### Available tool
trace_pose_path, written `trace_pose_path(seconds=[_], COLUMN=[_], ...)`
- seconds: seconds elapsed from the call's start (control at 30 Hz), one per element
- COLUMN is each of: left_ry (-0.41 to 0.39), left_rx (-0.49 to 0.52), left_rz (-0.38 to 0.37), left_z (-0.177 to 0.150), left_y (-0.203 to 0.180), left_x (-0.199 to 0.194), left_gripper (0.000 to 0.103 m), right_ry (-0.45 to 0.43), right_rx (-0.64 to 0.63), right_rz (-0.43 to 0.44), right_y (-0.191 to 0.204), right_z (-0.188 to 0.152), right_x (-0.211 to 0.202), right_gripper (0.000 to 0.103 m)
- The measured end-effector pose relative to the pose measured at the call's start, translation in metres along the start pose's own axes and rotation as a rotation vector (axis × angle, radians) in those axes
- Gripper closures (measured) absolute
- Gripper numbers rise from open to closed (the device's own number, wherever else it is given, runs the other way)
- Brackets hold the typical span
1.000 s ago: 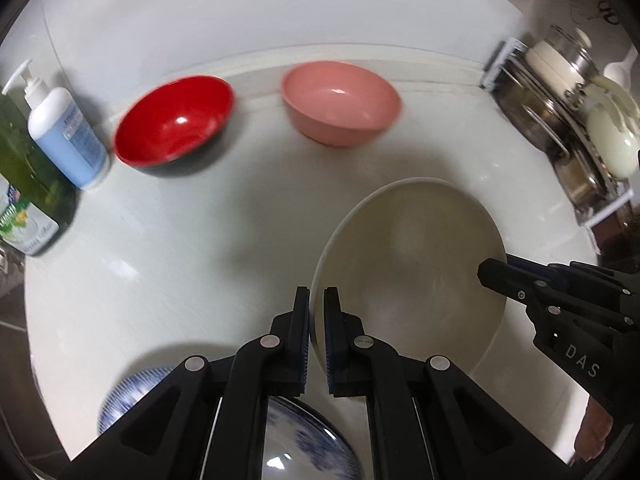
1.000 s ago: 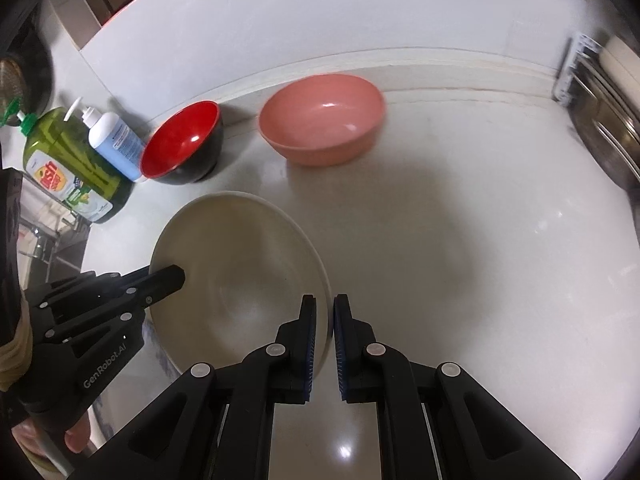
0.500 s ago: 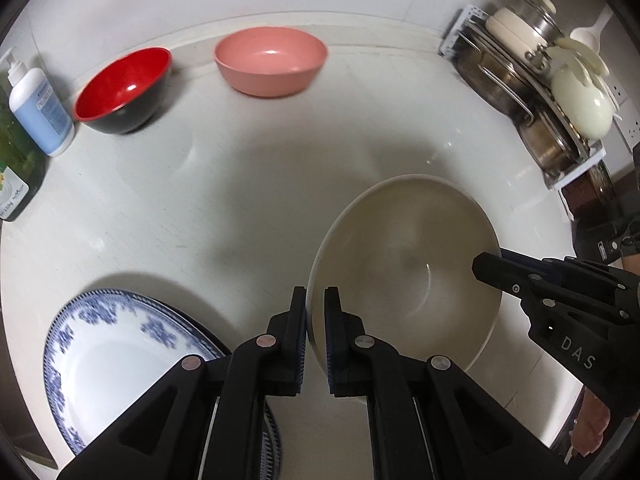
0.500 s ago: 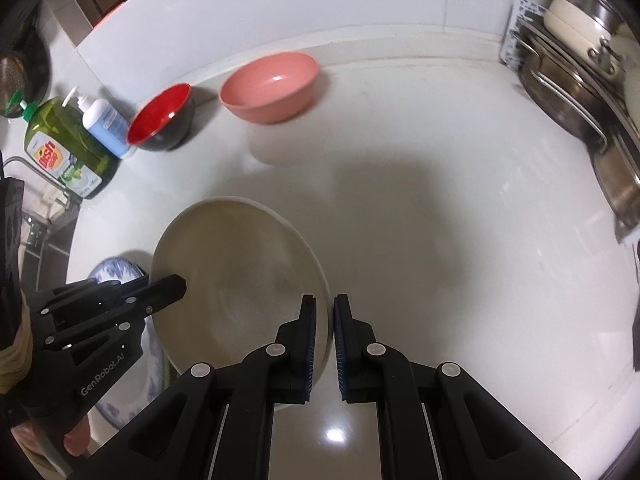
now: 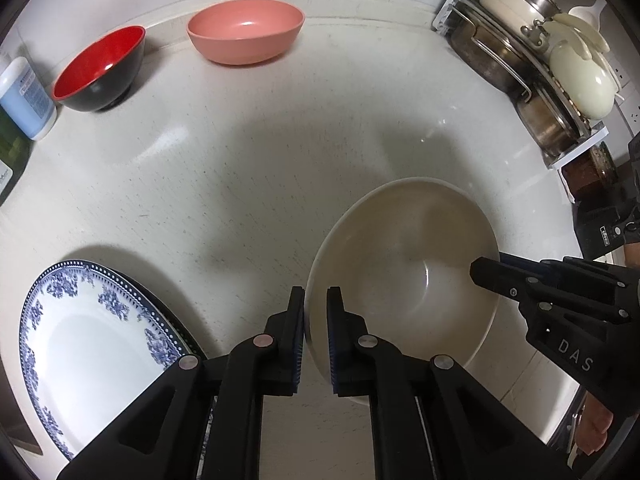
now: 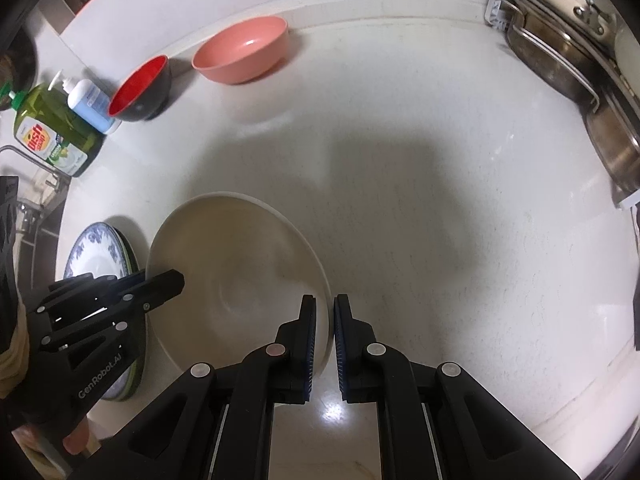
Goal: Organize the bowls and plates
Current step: 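Carry the white bowl with both grippers beside the plate stack, then lower the white bowl onto the counter and open both grippers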
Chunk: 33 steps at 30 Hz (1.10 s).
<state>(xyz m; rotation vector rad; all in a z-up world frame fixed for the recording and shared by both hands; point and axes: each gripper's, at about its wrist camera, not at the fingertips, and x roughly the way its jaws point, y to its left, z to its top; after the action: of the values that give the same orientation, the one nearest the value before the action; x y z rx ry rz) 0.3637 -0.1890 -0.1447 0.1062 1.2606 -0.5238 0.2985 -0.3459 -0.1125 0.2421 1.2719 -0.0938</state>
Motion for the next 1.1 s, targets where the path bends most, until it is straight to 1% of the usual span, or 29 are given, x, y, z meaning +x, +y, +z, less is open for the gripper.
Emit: trace_pose_path(seconds=[0.27,0.43,0.57,0.67,0.73,0.8,0.87,0.9,0.93,1.0,1.1], left_ry=[0.005,0.005,-0.002,-0.014,-0.025,-0.036,-0.049,-0.057,-0.065,-0.080,-0.110], left_rx=[-0.009,-0.010,-0.008,-0.008,-0.003,0.002,0.002,0.002,0.002,0.005,0.022], left_rz=[0.002,-0.001,0.009,0.006,0.013,0.024,0.028,0.033,0.038,0.046,0.064], left_z=[0.003,0.003,0.003,0.005,0.005,0.006,0.007,0.008,0.009,0.011,0.016], left_y=[0.001,0.002,0.003,0.004,0.005,0.006,0.007,0.009,0.010,0.011,0.013], left_x=[0.004,0.006,0.007,0.005,0.002,0.000,-0.004,-0.006,-0.009,-0.013,-0.023], left_gripper=[0.092,0.088,0.088,0.080,0.072,0.068,0.064,0.061,0.058,0.057,0.049], right_ry=[0.022,0.023,0.022,0.021,0.014,0.010,0.003,-0.004,-0.012,-0.027,-0.055], right_rx=[-0.012,-0.015,-0.013,-0.017,-0.018,-0.021,-0.022,-0.022,-0.022,-0.021,-0.019], right_rz=[0.008,0.010,0.014,0.016,0.019,0.018,0.017,0.011,0.006,-0.004,-0.006], right_y=[-0.005,-0.005,-0.004,-0.002,-0.002,-0.001,0.000,0.000,0.000,0.002,0.003], right_z=[-0.001,0.001,0.001,0.002,0.003,0.004,0.004,0.004,0.005,0.006,0.009], right_x=[0.005,0.006,0.007,0.008,0.007,0.007,0.006,0.005,0.003,0.000,-0.008], right_gripper=[0.092,0.092,0.092,0.092,0.091,0.091,0.087,0.079,0.074,0.073,0.073])
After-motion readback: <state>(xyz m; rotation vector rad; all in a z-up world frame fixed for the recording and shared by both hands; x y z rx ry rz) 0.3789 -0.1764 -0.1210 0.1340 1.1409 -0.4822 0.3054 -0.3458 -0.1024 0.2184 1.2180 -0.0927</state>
